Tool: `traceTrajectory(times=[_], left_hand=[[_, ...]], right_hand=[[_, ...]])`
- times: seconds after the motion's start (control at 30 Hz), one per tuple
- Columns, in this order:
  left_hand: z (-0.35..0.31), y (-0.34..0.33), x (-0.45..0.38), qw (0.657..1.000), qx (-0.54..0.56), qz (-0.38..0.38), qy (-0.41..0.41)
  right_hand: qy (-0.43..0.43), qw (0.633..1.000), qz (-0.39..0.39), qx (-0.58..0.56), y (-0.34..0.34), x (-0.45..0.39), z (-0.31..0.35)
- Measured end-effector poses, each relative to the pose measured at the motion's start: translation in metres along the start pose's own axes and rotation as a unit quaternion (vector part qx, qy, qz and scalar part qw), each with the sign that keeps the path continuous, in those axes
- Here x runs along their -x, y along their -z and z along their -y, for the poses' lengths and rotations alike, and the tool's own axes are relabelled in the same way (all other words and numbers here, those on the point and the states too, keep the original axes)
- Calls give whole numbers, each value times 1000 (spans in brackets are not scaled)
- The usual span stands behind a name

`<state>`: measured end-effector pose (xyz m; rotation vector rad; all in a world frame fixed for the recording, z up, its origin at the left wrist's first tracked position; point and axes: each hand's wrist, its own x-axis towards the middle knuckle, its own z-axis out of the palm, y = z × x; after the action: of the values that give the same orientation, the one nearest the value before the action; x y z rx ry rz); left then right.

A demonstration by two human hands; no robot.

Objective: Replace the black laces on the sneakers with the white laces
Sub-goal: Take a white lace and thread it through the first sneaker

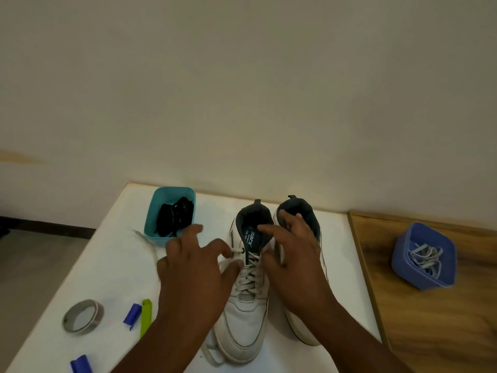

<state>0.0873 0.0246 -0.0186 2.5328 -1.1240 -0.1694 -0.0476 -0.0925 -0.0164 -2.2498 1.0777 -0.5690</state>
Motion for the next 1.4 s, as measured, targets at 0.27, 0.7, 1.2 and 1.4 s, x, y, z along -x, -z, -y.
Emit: traceTrajectory(times=[0.27, 0.7, 1.2, 1.4], left_hand=[[-17, 23, 8, 983, 48, 170, 54], [-31, 46, 1, 602, 735, 202, 238], [-28, 33, 10, 877, 410, 233, -94], [-11, 15, 6, 970, 126, 134, -162]], right_hand=[[13, 998, -61, 3, 5, 4, 5], [30, 975, 163, -145, 17, 14, 18], [95, 922, -27, -375, 31, 13, 36], [-69, 799, -235, -550, 56, 2, 38]])
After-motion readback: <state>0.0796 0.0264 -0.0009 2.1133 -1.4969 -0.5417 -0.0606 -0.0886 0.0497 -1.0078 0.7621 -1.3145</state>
